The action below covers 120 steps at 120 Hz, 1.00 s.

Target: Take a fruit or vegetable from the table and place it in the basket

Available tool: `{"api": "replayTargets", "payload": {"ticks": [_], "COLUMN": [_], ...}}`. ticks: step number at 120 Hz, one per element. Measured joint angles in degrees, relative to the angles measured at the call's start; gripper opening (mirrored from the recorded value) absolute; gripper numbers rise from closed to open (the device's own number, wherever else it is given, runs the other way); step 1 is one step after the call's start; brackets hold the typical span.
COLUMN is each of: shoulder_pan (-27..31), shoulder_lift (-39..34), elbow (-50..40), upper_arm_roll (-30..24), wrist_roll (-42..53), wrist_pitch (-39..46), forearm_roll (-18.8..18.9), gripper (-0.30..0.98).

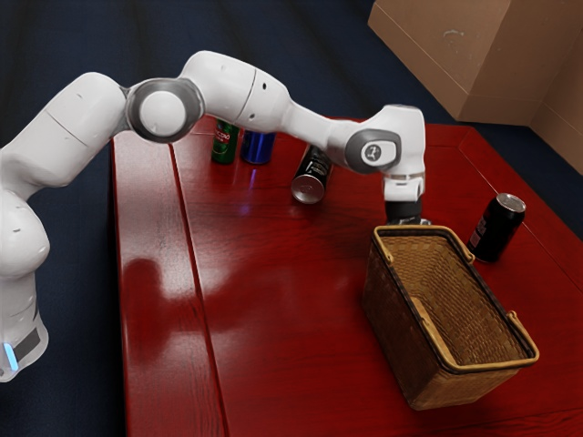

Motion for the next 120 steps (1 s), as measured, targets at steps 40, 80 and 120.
{"api": "replayTargets", "payload": {"ticks": [40, 80, 120], "shoulder_pan": [0.01, 0.01, -2.64], "shoulder_lift": [-2.78, -7.99, -17.43], "elbow": [0.08, 0.24, 1.40], "upper_arm_roll": [0.05, 2.49, 5.47], "wrist_roll": [-2.06, -5.48, -11.73], "wrist_pitch": [-1.53, -5.35, -12.69], "forearm_roll": [3.78, 8.67, 16.58], "gripper": [0.15, 0.12, 0.13]}}
